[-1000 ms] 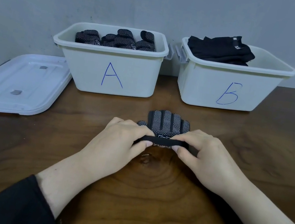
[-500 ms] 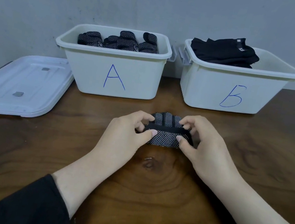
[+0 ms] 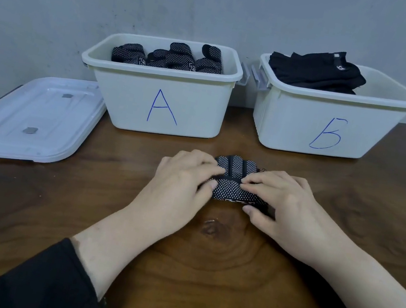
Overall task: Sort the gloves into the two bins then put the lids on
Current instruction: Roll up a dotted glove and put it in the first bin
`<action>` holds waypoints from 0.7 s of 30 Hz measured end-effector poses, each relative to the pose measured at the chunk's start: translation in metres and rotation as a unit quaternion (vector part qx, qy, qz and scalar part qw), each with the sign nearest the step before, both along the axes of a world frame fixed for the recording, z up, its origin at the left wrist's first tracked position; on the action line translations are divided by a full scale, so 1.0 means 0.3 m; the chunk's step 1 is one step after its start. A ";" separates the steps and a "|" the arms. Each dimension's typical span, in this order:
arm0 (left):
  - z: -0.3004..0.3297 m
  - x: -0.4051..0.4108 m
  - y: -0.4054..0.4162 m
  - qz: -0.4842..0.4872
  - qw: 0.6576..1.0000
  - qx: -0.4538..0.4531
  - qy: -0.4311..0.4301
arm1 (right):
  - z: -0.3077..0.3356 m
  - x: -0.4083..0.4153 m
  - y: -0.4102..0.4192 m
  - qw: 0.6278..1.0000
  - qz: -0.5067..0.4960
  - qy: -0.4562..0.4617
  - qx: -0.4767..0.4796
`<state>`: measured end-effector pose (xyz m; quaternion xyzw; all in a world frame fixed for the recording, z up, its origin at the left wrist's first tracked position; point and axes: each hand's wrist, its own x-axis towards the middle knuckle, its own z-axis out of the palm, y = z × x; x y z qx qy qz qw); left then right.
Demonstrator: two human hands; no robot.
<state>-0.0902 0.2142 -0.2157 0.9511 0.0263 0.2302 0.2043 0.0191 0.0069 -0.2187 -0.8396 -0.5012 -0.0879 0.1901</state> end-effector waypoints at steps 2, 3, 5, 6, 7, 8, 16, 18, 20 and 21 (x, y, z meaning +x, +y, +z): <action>-0.001 -0.008 -0.014 -0.039 0.996 0.079 0.032 | -0.001 0.008 -0.008 1.000 0.000 0.025 0.002; -0.001 -0.011 -0.022 -0.052 0.992 0.104 0.058 | 0.001 0.014 -0.015 0.999 -0.004 0.047 0.006; -0.005 -0.013 -0.025 -0.054 0.988 0.114 0.090 | 0.009 0.022 -0.026 0.996 -0.012 0.090 0.010; -0.005 -0.013 -0.024 -0.050 0.989 0.107 0.092 | 0.011 0.024 -0.027 0.995 -0.014 0.101 0.011; -0.004 -0.012 -0.023 -0.046 0.990 0.099 0.090 | 0.012 0.023 -0.022 0.994 -0.018 0.106 0.014; -0.003 -0.010 -0.023 -0.044 0.991 0.093 0.087 | 0.011 0.021 -0.015 0.994 -0.024 0.104 0.019; -0.003 -0.007 -0.011 -0.021 0.997 0.043 0.055 | 0.005 -0.001 -0.001 0.992 -0.042 0.099 0.072; 0.006 -0.018 -0.016 -0.024 0.999 0.006 0.042 | 0.015 -0.006 -0.021 0.984 -0.047 0.153 0.082; 0.011 -0.028 -0.019 -0.023 0.997 -0.054 0.046 | 0.033 -0.016 -0.034 0.972 -0.038 0.214 0.091; 0.013 -0.032 -0.019 -0.022 0.995 -0.080 0.055 | 0.043 -0.024 -0.037 0.966 -0.028 0.240 0.097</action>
